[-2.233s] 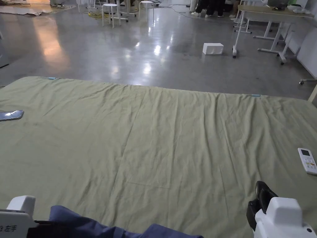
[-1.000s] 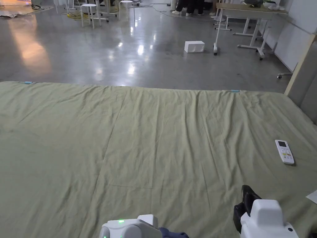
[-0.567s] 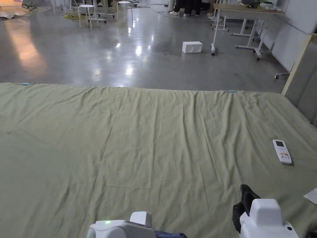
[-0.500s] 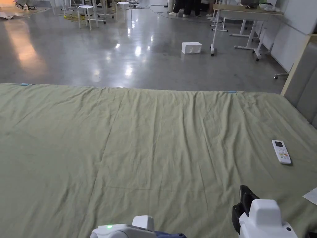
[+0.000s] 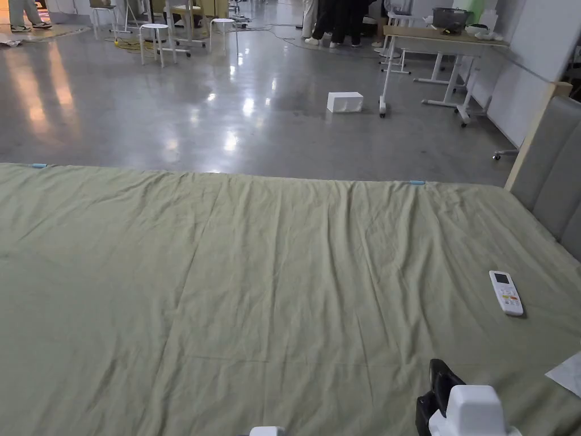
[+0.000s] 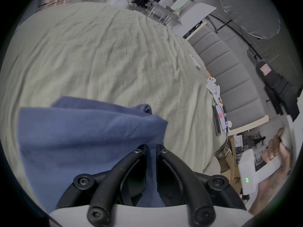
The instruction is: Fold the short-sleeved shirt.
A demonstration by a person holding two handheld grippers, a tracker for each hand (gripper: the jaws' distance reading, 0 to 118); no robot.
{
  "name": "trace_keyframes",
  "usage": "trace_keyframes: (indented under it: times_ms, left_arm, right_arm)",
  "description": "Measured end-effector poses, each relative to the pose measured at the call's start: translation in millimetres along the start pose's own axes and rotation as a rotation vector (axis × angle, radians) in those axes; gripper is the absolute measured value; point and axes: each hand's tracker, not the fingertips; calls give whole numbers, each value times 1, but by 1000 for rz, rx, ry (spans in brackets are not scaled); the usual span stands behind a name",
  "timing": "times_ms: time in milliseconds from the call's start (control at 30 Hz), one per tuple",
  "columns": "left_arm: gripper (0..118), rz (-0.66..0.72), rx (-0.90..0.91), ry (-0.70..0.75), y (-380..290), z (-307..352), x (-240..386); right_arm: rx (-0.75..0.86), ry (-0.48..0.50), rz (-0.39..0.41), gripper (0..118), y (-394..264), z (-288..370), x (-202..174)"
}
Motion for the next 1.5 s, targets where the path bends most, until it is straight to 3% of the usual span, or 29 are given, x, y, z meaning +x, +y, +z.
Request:
trace_keyframes:
  times_ms: [100, 233, 400, 667, 1067, 1200, 1433, 1467, 1500]
  left_arm:
    - [12, -90, 134, 52, 9, 38, 9]
    - [12, -250, 411, 252, 24, 84, 15]
    - [12, -362, 725, 399, 34, 121, 9]
    - [12, -352, 1041, 622, 41, 166, -5]
    - [12, -323, 1087, 665, 42, 191, -37]
    - [12, -305, 1046, 656, 34, 194, -52]
    - [12, -249, 955, 667, 10, 190, -78]
    - [12, -240, 935, 666, 7, 190, -80]
    - [12, -229, 918, 657, 1, 190, -83]
  right_arm:
    - [7, 0, -5, 0, 4, -1, -1]
    - [23, -21, -26, 0, 13, -4, -6]
    - [59, -42, -49, 0, 28, -7, -13]
    - [125, -73, -67, 0, 52, -9, -19]
    - [206, -78, -43, 0, 62, 2, -19]
    - [69, 14, -52, 0, 28, 11, -37]
    - [-141, 255, 13, 0, -51, 28, -111]
    - [-208, 264, -18, 0, -61, 27, -118]
    - [-244, 261, 2, 0, -69, 23, -127]
